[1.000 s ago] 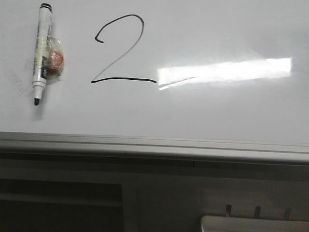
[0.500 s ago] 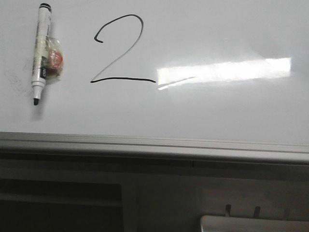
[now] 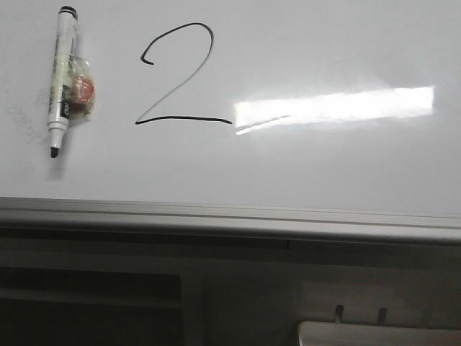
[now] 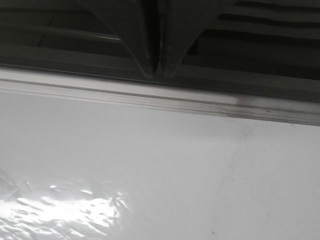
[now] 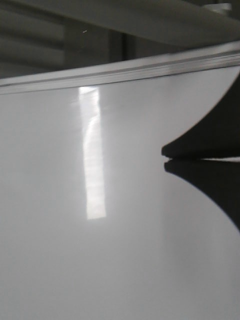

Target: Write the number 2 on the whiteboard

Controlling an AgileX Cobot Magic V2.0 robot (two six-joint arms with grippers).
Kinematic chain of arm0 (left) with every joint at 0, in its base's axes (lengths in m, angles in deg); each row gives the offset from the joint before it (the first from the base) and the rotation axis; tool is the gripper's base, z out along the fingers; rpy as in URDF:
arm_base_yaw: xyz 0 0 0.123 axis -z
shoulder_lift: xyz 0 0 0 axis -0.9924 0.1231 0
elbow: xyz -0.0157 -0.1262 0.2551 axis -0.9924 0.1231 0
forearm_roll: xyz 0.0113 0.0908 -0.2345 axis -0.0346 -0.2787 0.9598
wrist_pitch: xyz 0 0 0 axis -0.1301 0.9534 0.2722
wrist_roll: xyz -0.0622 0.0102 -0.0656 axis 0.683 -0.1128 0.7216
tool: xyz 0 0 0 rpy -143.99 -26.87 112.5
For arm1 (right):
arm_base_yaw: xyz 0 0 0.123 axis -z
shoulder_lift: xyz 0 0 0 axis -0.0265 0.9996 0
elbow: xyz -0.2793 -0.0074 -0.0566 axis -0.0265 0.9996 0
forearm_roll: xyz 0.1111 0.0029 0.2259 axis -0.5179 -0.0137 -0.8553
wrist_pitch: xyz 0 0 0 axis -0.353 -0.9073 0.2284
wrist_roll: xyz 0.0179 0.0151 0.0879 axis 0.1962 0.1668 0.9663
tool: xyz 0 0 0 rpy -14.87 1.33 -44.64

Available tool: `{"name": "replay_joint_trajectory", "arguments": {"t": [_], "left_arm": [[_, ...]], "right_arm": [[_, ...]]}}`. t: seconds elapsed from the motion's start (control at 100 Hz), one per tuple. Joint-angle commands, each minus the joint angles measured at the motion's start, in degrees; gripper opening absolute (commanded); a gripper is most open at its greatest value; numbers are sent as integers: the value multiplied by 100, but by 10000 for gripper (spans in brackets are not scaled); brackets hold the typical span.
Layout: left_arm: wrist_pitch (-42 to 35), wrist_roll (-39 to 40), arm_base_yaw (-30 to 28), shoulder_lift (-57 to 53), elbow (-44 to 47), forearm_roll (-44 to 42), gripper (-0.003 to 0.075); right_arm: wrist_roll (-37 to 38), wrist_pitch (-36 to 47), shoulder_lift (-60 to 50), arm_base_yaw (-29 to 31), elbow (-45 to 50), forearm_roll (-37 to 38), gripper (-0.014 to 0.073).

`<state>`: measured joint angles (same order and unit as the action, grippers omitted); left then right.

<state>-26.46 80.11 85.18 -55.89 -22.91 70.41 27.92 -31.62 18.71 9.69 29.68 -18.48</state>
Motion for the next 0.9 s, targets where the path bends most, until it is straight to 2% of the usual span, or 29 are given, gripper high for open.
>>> {"name": "replay_joint_trajectory", "arguments": {"t": [0.0, 0.06, 0.12, 0.27, 0.44, 0.89], "left_arm": [[-320, 18, -17, -155, 61, 38, -20], [-320, 18, -17, -155, 61, 38, -20], [-320, 18, -17, -155, 61, 38, -20], [-320, 18, -17, -155, 61, 38, -20], [-320, 18, -17, -155, 61, 38, -20], [-320, 18, -17, -155, 61, 38, -20]], "right_arm": [[24, 589, -76, 391, 248, -463, -60], [24, 705, -116, 579, 512, -557, -60], [24, 1160, -116, 591, 738, -693, -60], [24, 497, -116, 568, 714, -677, -60], [14, -766, -116, 568, 714, -677, -60], [14, -746, -116, 568, 714, -677, -60]]}}
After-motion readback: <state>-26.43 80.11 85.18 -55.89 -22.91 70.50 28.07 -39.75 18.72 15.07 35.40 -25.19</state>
